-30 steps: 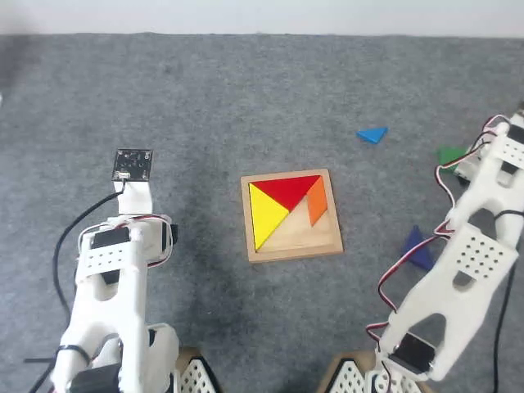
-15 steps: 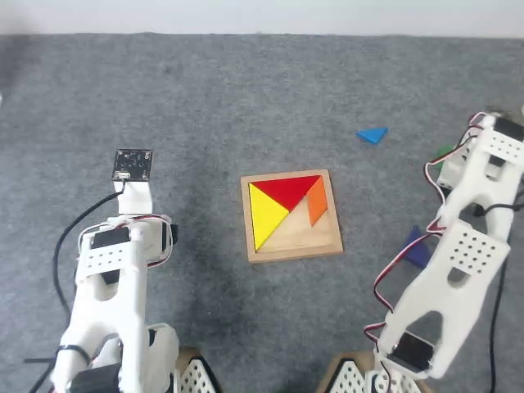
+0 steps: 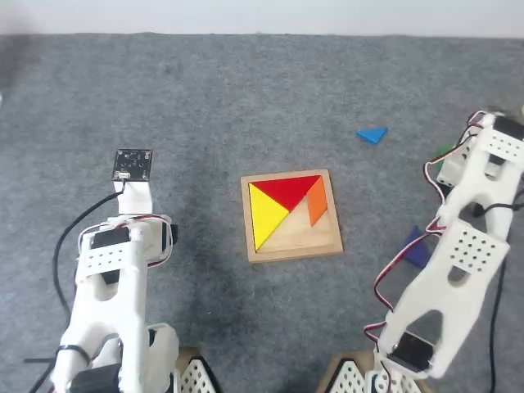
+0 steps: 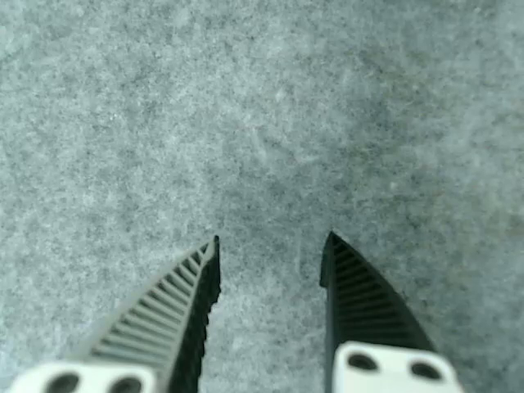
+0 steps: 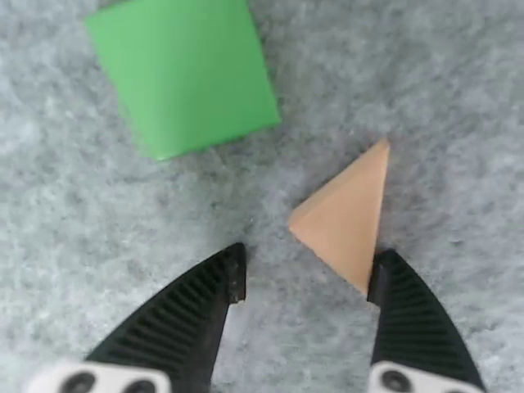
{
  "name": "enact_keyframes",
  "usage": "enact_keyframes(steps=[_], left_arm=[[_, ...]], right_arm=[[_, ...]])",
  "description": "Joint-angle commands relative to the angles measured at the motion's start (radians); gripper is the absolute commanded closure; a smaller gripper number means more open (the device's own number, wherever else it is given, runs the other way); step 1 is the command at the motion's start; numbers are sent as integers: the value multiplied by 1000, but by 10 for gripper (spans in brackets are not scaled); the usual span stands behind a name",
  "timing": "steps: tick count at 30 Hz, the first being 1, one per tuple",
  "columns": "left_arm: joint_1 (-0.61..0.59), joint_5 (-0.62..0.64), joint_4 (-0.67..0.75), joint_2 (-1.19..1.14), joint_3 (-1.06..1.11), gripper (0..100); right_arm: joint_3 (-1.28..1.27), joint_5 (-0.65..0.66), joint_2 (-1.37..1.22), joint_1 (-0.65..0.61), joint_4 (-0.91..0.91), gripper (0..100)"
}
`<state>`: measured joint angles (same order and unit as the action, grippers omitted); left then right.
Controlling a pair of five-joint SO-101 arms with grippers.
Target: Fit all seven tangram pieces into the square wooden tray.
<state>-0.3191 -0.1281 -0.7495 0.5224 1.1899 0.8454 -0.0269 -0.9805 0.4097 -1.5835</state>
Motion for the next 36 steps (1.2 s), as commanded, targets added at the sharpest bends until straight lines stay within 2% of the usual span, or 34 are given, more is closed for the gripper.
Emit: enact_keyframes(steps=[1,17,23,36], left_arm=[[9,-9,15,26,-2,797],[9,-9,14,26,-2,797],[9,-9,15,26,-2,797],[9,-9,15,26,-2,797]], right_arm=[[32,-18,5,10,35,752],[28,104,2,7,117,754],[32,106,-42,5,122,861],[37,106,-47,1,59,885]])
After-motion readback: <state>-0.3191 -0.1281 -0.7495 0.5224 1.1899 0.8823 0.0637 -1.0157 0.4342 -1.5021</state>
